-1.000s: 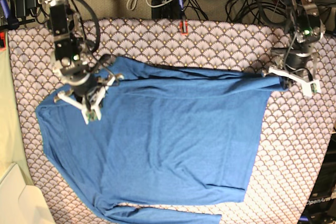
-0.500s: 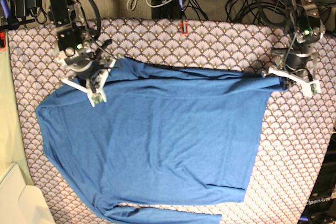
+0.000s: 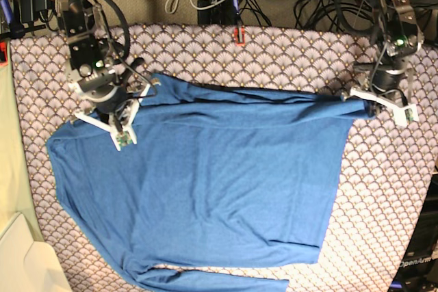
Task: Fold the T-shirt properly
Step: 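Lift the collar edge with both grippers and pull it taut, then drag the held collar edge across the shirt with both grippers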
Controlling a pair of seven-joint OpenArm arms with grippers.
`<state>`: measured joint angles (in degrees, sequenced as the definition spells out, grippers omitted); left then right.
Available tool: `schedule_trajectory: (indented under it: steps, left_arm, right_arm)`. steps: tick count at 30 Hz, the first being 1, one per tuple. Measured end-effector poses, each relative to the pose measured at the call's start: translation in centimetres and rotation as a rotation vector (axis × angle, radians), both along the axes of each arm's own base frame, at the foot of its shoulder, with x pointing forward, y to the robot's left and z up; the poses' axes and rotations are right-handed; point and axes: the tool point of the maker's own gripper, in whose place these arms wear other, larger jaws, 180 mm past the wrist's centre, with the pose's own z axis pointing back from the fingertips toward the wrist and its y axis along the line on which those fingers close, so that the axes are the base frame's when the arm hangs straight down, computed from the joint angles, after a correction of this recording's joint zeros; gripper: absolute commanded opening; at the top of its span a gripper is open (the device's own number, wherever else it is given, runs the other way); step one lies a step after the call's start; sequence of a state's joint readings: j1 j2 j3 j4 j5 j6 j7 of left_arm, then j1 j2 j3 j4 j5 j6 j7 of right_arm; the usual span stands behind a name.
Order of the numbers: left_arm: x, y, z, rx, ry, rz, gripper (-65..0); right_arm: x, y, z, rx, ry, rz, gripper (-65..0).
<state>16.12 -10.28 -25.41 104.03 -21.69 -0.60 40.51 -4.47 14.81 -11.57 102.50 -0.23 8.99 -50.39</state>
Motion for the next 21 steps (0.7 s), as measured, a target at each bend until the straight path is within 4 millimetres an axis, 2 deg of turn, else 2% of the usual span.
schedule_trajectory:
  steps: [4,10,13,15,21]
  left_arm:
    - [0.0,0.0,0.0,0.000,0.000,0.000,-64.5]
    - [0.0,0.0,0.0,-0.001,0.000,0.000,-64.5]
    - [0.0,0.0,0.0,0.000,0.000,0.000,-64.5]
    - [0.0,0.0,0.0,-0.001,0.000,0.000,-64.5]
    - [0.0,0.0,0.0,-0.001,0.000,0.000,-64.5]
  right_arm:
    - [-0.2,-0.2,-0.2,-0.008,0.021,-0.007,-62.7]
    - [-0.1,-0.2,-0.1,-0.011,0.021,-0.008,-40.3]
    - [-0.2,-0.1,-0.2,-0.008,0.021,-0.005,-34.2]
    - [-0.3,-0.2,-0.5,-0.008,0.027,-0.005,-33.1]
    - [-1.3,1.0,-3.4,-0.025,0.118,0.086,-33.2]
